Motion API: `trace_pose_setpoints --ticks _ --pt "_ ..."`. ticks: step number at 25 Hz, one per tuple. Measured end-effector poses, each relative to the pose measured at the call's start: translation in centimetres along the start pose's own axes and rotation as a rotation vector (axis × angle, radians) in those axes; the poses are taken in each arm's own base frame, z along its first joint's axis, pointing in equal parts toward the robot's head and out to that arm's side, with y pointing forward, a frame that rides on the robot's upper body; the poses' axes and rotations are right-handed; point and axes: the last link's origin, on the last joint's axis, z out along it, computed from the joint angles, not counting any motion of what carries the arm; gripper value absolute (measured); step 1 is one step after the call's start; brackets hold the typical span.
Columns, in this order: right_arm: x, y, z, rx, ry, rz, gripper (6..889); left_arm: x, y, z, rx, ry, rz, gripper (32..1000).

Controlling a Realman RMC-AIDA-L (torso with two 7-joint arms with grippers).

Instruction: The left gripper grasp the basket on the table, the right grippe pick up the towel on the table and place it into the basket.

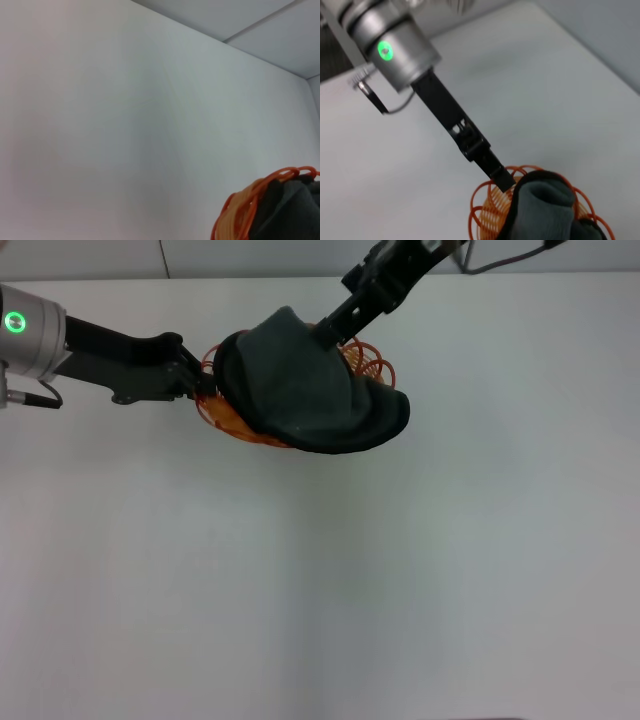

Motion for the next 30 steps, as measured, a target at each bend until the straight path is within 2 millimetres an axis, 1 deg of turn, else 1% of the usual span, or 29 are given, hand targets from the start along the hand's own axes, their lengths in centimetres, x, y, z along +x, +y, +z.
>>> trace_pose_setpoints --ticks 7,13,18,30 --pt "0.8 -0.1 -3.5 -0.016 -0.08 0.046 877 -0.1 -0.2 -0.1 0.004 0.0 -0.004 79" --pt "1.7 -0.1 -5.1 0.012 -0.098 0.061 876 -0.3 -0.6 -0.2 0.007 -0.001 -0.013 79" --pt "2.3 -0.2 -5.7 0.024 -0.109 0.076 876 -0.4 -0.7 -0.2 0.009 0.0 -0.017 79" --pt "2.4 -0.2 -5.8 0.024 -0.109 0.08 876 -0.7 -1.1 -0.3 0.013 -0.002 -0.025 79"
